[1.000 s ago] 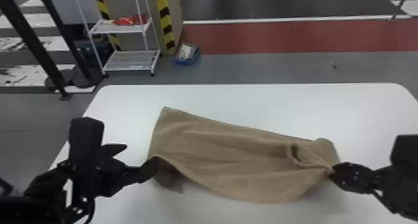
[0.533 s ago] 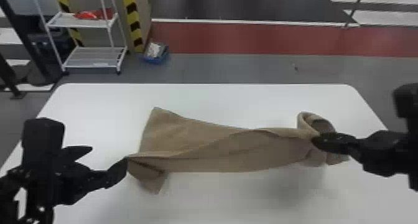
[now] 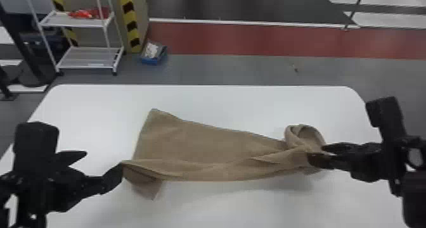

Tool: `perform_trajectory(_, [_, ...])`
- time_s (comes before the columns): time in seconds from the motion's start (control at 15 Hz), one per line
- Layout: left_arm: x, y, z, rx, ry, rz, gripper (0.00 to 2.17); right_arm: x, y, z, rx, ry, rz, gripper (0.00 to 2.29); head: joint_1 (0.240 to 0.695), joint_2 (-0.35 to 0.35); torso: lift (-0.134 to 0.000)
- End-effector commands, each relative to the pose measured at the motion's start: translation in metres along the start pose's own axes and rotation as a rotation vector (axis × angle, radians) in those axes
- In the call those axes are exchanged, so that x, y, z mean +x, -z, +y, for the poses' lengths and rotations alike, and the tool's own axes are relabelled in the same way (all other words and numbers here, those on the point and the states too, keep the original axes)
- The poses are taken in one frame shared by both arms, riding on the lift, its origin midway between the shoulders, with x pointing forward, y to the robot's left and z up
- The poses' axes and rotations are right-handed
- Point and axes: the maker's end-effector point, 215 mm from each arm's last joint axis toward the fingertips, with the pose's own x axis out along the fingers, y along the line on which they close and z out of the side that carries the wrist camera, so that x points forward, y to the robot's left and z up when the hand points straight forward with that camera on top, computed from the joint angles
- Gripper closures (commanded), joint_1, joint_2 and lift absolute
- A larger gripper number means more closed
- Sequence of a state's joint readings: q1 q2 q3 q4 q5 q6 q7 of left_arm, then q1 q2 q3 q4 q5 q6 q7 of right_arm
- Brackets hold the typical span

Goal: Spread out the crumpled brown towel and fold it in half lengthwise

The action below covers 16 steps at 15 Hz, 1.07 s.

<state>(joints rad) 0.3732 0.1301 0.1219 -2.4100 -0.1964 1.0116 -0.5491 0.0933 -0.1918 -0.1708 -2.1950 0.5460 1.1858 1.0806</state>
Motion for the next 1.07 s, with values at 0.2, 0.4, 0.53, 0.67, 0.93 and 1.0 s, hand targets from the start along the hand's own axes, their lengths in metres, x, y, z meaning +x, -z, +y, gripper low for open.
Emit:
perform_trajectory(0.2, [0.001,-0.004,-0.003,0.002,0.006,-0.007,0.08,-0.038,0.021,-0.019,-0.099,-0.003,-0.041,0.1,0.695,-0.084,-0.125])
perform_trajectory(0.4, [0.002,-0.004,-0.004,0.004,0.008,-0.006,0.08,-0.028,0.041,-0.017,-0.173,-0.018,-0.016,0.32,0.695,-0.12,-0.125])
perform_trajectory(0.53, [0.0,-0.004,-0.003,0.002,0.006,-0.005,0.08,-0.017,0.048,-0.013,-0.263,0.001,0.017,0.32,0.695,-0.125,-0.125])
perform_trajectory(0.67, [-0.001,-0.002,-0.003,0.001,0.007,-0.002,0.08,-0.003,0.056,-0.004,-0.315,0.001,0.057,0.38,0.695,-0.121,-0.125])
perform_trajectory(0.93, [-0.002,-0.002,-0.002,0.0,0.005,-0.002,0.08,0.02,0.073,-0.004,-0.388,0.077,0.132,0.38,0.695,-0.1,-0.125])
perform_trajectory(1.0, [-0.003,-0.002,-0.003,0.001,0.007,-0.002,0.08,0.025,0.074,-0.006,-0.4,0.106,0.138,0.39,0.695,-0.099,-0.125])
